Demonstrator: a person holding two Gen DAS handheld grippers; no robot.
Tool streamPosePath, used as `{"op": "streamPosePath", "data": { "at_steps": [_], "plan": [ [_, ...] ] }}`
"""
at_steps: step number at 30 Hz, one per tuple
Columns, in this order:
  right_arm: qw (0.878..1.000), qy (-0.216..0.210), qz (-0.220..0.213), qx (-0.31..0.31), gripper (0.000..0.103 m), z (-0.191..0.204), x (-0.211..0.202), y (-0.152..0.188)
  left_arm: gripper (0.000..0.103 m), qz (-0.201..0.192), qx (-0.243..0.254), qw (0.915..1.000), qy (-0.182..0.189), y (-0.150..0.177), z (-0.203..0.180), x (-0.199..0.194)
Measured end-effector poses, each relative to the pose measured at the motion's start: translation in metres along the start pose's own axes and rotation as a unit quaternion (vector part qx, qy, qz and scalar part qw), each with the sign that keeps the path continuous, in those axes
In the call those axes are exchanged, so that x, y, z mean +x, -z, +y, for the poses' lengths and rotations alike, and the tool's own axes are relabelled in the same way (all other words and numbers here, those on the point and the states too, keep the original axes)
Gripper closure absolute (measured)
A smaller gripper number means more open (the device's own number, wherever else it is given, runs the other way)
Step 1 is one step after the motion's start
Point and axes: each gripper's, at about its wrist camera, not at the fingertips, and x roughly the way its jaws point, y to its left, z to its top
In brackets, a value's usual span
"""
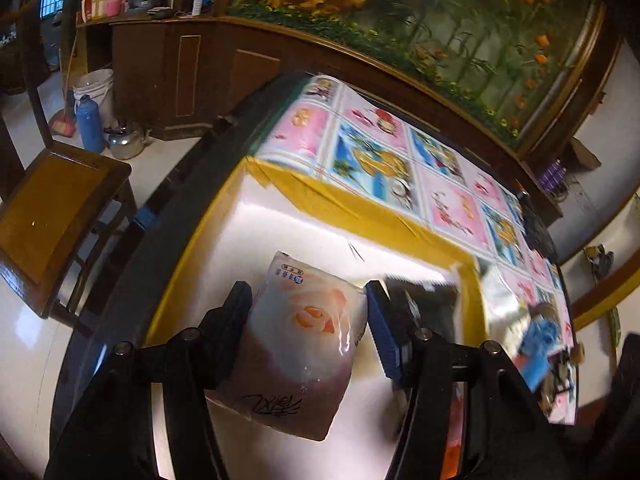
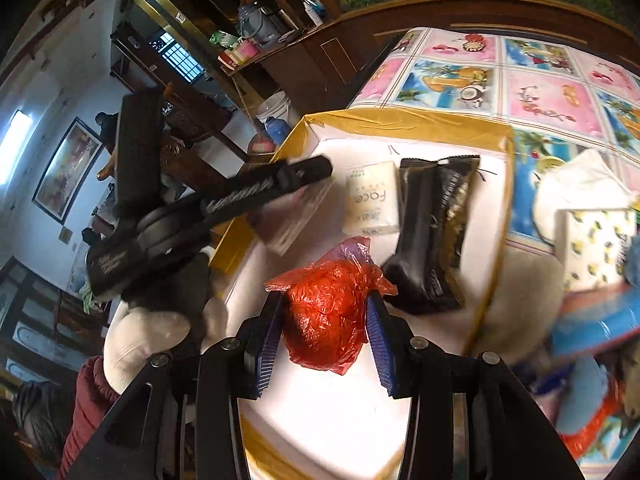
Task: Organize soft objects
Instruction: 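Carry the pink pack and red bag into the box and release both, then grasp the blue towel with red bag using the left tool while the right tool grasps the brown knit hat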
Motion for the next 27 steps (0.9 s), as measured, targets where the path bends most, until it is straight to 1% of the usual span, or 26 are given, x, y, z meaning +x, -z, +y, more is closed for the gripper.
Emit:
{"op": "streamPosePath", "data": {
  "at_steps": [1, 3, 4, 5, 6, 7, 9, 12, 15, 17, 20, 21, 22, 24, 25, 27],
  "plan": [
    [1.000, 0.000, 0.003, 0.000, 0.063, -0.001, 0.007, -0.004, 0.045, -0.002, -0.007, 1.0000, -0.001, -0.004, 0.003, 0.004],
    [1.000, 0.002, 0.008, 0.000, 0.062, -0.003, 0.019, -0.012, 0.042, -0.002, -0.020, 0.9998, 0.010, -0.009, 0.009, 0.010],
    [1.000, 0.001, 0.010, -0.001, 0.059, -0.003, 0.023, -0.012, 0.041, -0.002, -0.022, 0.9997, 0.012, -0.010, 0.010, 0.011],
    [1.000, 0.000, 0.015, 0.000, 0.059, -0.005, 0.030, -0.015, 0.041, -0.003, -0.023, 0.9996, 0.018, -0.012, 0.011, 0.011],
    [1.000, 0.002, 0.015, 0.005, 0.058, -0.005, 0.033, -0.016, 0.039, -0.001, -0.025, 0.9993, 0.029, -0.012, 0.012, 0.010],
    [1.000, 0.001, 0.015, 0.011, 0.054, -0.007, 0.033, -0.017, 0.038, 0.000, -0.026, 0.9991, 0.034, -0.013, 0.011, 0.009],
    [0.999, -0.005, 0.012, 0.031, 0.035, -0.015, 0.039, -0.019, 0.038, -0.004, -0.028, 0.9988, 0.040, -0.012, 0.012, 0.001],
    [0.999, -0.009, 0.003, 0.039, 0.034, -0.012, 0.039, -0.019, 0.038, -0.011, -0.027, 0.9988, 0.039, -0.012, 0.011, -0.011],
    [1.000, 0.010, -0.020, 0.016, 0.034, -0.007, 0.018, -0.009, 0.038, -0.025, -0.020, 0.9991, 0.027, -0.008, 0.006, -0.034],
    [0.999, 0.019, -0.044, -0.003, 0.034, -0.004, -0.008, 0.003, 0.038, -0.036, -0.017, 0.9984, 0.041, -0.001, 0.000, -0.052],
    [0.995, 0.030, -0.093, -0.022, 0.032, -0.006, -0.059, 0.029, 0.038, -0.048, -0.010, 0.9961, 0.073, 0.019, -0.018, -0.084],
    [0.993, 0.037, -0.113, -0.023, 0.029, -0.010, -0.078, 0.039, 0.038, -0.048, -0.004, 0.9952, 0.085, 0.027, -0.026, -0.093],
    [0.990, 0.042, -0.131, -0.022, 0.021, -0.015, -0.095, 0.048, 0.038, -0.046, 0.005, 0.9944, 0.095, 0.034, -0.033, -0.099],
    [0.986, 0.053, -0.156, -0.014, 0.015, -0.028, -0.124, 0.070, 0.038, -0.037, 0.033, 0.9930, 0.107, 0.056, -0.054, -0.110],
    [0.984, 0.061, -0.166, -0.005, 0.015, -0.040, -0.140, 0.085, 0.038, -0.030, 0.052, 0.9923, 0.109, 0.069, -0.067, -0.113],
    [0.982, 0.079, -0.170, 0.009, 0.015, -0.062, -0.160, 0.111, 0.038, -0.012, 0.083, 0.9901, 0.113, 0.094, -0.090, -0.114]
  ]
}}
